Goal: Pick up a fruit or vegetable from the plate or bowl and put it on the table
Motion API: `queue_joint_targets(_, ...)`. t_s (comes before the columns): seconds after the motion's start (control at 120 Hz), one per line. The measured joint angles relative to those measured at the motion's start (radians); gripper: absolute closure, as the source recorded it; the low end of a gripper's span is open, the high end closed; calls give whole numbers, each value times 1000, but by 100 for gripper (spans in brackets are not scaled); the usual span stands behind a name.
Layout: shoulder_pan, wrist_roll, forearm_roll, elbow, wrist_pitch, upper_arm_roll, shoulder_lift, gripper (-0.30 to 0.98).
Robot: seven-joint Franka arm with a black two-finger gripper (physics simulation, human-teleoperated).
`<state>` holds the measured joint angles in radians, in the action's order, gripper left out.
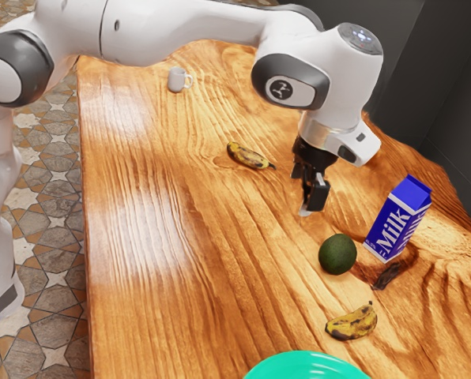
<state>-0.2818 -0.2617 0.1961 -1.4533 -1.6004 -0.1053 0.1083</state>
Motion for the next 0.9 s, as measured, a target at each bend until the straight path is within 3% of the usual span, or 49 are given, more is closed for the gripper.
queue_joint_targets(0.083,102,40,41,-8,22,109,-39,0)
queue_joint_targets(0.167,236,69,29,12,-9,-9,3,0)
queue_joint_targets(0.258,43,83,-11,204,-47,-146,185,0)
queue_joint_targets(0.408,-138,66,-39,299,-87,-185,286,0)
queue_joint_targets(0.625,-196,18,-73,391,-164,-240,436,0)
queue_joint_targets(0.9,-211,-35,-107,379,-242,-278,457,0)
